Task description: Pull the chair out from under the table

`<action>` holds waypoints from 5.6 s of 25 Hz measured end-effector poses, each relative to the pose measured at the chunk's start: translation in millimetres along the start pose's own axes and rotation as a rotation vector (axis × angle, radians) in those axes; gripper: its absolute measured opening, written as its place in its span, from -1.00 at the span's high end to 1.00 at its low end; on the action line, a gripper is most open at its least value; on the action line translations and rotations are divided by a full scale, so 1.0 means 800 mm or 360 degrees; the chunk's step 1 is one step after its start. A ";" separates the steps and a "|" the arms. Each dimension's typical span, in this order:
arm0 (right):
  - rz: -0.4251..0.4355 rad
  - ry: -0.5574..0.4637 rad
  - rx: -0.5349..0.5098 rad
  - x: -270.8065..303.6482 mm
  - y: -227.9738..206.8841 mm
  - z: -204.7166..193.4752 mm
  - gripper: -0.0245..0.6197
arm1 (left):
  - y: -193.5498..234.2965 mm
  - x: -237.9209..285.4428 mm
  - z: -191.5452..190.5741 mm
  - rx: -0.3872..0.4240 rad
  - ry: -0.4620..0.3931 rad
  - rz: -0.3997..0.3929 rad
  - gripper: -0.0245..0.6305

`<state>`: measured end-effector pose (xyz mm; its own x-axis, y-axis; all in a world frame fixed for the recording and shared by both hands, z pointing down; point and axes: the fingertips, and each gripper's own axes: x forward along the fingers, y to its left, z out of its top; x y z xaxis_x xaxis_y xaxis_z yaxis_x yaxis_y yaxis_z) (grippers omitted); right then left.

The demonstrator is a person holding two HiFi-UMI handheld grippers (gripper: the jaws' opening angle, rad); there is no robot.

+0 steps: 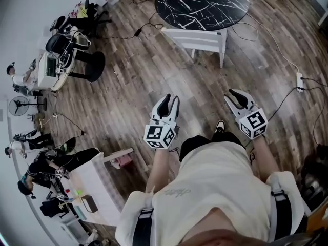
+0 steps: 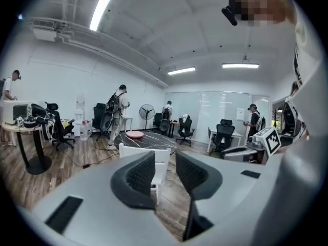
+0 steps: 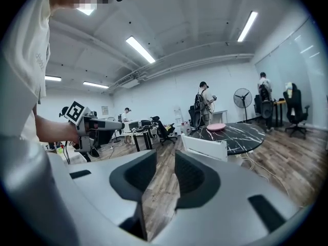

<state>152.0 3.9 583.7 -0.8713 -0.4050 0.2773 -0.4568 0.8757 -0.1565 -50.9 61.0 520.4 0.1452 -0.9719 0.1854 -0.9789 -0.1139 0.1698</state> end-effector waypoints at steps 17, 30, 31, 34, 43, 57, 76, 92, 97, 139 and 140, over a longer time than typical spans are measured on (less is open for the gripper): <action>-0.0025 0.0218 0.0015 0.086 -0.022 -0.012 0.57 | 0.080 0.069 -0.019 -0.0129 0.0067 -0.0058 0.51; -0.0207 0.0150 -0.0056 0.198 -0.060 0.092 0.57 | 0.194 0.169 0.040 -0.0092 -0.0013 -0.0198 0.51; -0.0228 0.0156 -0.0039 0.201 -0.061 0.089 0.57 | 0.199 0.176 0.041 -0.0084 -0.0007 -0.0220 0.51; -0.0271 0.0163 0.0012 0.213 -0.067 0.083 0.57 | 0.210 0.196 0.049 -0.0065 -0.0015 -0.0278 0.51; -0.0393 0.0200 0.0059 0.222 -0.085 0.077 0.57 | 0.227 0.222 0.031 -0.0155 0.0053 -0.0355 0.51; -0.0370 0.0146 0.0055 0.292 -0.198 0.102 0.57 | 0.250 0.322 0.066 -0.0059 0.0153 -0.0324 0.51; -0.0084 0.0119 0.0041 0.403 -0.260 0.128 0.57 | 0.186 0.477 0.051 0.0224 0.0482 -0.0659 0.51; -0.0040 0.0692 -0.0421 0.460 -0.237 0.083 0.55 | 0.179 0.505 -0.052 0.0853 0.0974 -0.1153 0.51; 0.0089 0.0993 -0.0729 0.487 -0.236 0.034 0.53 | 0.171 0.502 -0.103 0.1221 0.1183 -0.1395 0.50; 0.0369 0.1559 -0.0959 0.532 -0.255 -0.101 0.67 | 0.171 0.530 -0.251 0.1821 0.1526 -0.1707 0.54; 0.0340 0.1551 -0.0931 0.533 -0.257 -0.102 0.69 | 0.172 0.529 -0.252 0.1805 0.1538 -0.1715 0.55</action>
<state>-110.6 -327.0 811.7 -0.2966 -0.0821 0.9515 0.0581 0.9929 0.1038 -94.8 -324.8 817.0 0.3219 0.0060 0.9468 0.0293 -0.9996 -0.0037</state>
